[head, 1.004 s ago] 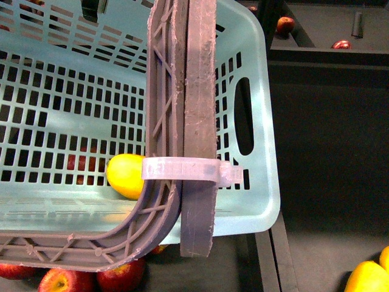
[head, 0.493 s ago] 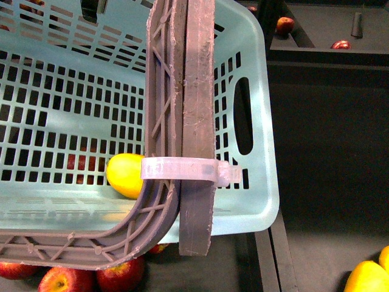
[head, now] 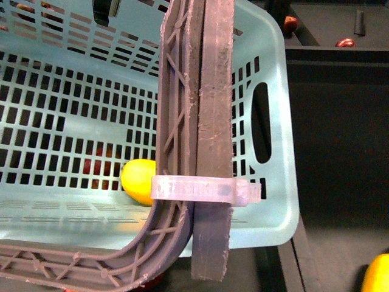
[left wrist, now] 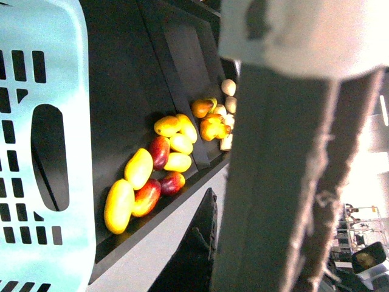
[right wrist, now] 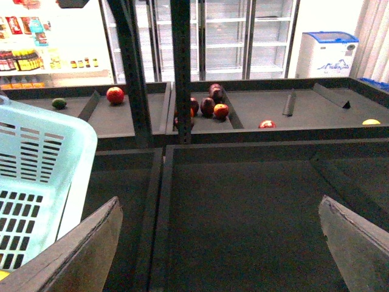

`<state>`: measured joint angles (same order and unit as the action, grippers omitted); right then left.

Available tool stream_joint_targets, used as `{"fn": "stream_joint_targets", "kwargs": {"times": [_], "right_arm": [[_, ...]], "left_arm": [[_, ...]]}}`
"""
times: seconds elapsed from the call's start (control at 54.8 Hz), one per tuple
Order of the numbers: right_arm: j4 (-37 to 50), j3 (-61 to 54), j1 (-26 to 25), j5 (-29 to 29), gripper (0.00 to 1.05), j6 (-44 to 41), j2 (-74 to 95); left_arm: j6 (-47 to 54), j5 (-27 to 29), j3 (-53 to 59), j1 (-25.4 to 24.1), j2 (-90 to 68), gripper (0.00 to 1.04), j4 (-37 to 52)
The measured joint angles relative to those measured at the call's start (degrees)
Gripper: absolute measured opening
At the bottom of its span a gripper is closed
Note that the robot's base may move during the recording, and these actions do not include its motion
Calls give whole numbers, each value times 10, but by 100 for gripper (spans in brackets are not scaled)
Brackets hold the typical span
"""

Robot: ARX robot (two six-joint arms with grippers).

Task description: Pick mango and avocado into basket

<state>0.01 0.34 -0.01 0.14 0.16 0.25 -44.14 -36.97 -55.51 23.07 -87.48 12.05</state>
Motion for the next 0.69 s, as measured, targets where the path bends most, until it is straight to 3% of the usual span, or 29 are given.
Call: {"fn": "stream_joint_targets", "kwargs": {"times": [0.694], "right_arm": [[-1,0,0,-2,97,0,0]], "left_arm": [[3,7,-1,-6,0,7,0]]}}
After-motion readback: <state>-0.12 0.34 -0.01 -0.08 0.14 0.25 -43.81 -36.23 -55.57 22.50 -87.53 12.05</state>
